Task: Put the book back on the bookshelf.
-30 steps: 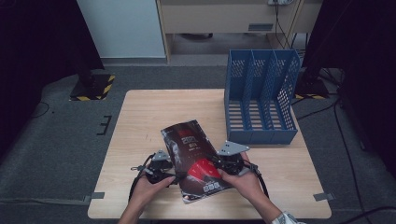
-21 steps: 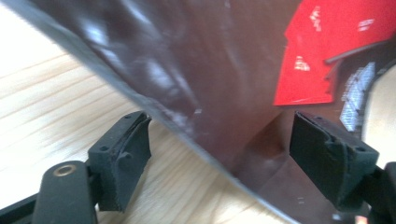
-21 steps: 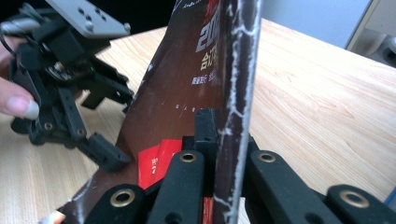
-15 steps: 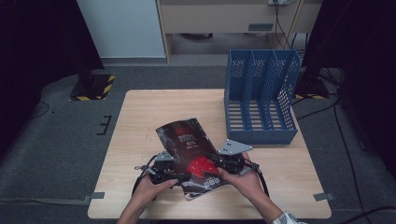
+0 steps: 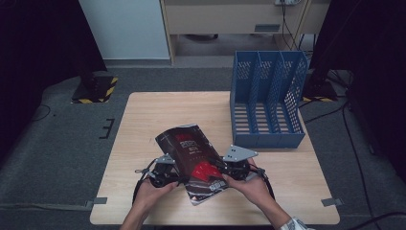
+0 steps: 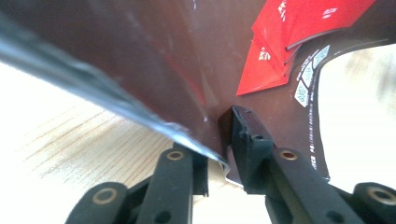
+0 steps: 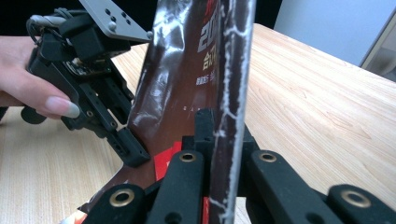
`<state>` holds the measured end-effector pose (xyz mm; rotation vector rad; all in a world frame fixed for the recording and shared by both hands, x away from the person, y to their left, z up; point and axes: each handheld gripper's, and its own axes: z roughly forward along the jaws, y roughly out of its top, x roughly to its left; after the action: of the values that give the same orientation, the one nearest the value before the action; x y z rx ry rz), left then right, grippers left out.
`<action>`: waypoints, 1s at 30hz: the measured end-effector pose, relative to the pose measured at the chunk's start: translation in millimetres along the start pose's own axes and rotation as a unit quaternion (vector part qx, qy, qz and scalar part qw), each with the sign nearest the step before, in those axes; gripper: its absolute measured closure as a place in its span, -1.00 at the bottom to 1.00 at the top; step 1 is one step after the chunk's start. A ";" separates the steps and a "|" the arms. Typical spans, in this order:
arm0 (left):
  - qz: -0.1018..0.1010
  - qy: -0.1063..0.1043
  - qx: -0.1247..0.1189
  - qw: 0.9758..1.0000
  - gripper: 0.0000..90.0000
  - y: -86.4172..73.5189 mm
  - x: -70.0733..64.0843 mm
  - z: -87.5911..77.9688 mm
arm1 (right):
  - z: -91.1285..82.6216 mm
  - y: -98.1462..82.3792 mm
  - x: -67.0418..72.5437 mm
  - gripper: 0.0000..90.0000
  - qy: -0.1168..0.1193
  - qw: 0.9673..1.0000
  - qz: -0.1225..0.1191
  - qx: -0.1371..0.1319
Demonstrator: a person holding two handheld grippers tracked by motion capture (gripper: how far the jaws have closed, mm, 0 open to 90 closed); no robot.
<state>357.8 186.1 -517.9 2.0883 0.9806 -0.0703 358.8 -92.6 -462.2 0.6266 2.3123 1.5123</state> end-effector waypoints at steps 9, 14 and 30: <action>0.013 0.011 0.001 1.000 0.82 3.9 -2.5 -3.2 | -1.4 2.0 -6.3 0.85 -0.002 1.000 -0.006 0.021; 0.022 0.023 -0.001 0.999 0.83 7.3 -4.0 -5.5 | -1.9 2.8 -10.9 0.84 -0.006 1.000 -0.004 0.025; 0.043 0.045 -0.012 0.998 0.88 17.3 -4.4 -18.4 | -5.0 7.3 -17.2 0.84 -0.003 1.000 -0.001 0.027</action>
<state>361.3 189.7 -492.7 2.1240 0.9390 0.0812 372.5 -102.8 -453.2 0.6408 2.3550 1.4493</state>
